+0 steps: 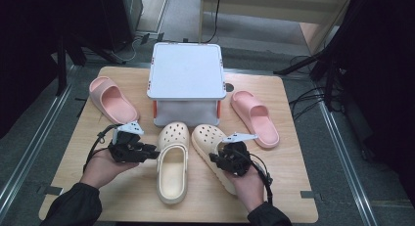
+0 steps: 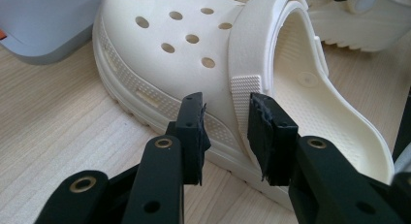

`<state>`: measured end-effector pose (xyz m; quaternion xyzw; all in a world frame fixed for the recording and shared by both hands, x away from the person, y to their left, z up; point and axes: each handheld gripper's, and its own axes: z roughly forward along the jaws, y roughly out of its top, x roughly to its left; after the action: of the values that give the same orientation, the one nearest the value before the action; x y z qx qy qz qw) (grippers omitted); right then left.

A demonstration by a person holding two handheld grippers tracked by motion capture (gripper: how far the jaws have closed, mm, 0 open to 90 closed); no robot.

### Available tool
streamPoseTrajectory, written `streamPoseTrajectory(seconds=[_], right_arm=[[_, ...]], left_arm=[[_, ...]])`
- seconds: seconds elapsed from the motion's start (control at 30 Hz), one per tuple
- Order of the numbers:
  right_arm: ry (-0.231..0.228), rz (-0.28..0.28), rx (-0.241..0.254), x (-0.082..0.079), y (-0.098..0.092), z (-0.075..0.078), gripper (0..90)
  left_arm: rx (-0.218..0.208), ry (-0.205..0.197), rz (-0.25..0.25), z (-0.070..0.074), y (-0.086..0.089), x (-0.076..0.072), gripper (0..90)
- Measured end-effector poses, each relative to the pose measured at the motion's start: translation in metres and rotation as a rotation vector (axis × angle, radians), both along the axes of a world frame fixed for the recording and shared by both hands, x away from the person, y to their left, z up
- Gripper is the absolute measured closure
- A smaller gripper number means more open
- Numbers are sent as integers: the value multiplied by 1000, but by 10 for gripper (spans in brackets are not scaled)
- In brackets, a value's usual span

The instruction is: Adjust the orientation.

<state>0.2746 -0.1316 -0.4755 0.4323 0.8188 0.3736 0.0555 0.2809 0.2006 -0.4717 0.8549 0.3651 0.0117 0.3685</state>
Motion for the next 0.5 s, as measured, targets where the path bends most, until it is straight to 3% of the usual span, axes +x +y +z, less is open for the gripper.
streamPoseTrajectory(seconds=[0.27,0.4,0.5], right_arm=[[13,22,26,3,17,-8,692],[-8,43,60,3,7,1,655],[-21,44,78,1,-5,11,685]], left_arm=[[-1,0,-4,0,0,0,660],[-8,5,-2,0,1,0,661],[-18,7,5,2,3,0,675]])
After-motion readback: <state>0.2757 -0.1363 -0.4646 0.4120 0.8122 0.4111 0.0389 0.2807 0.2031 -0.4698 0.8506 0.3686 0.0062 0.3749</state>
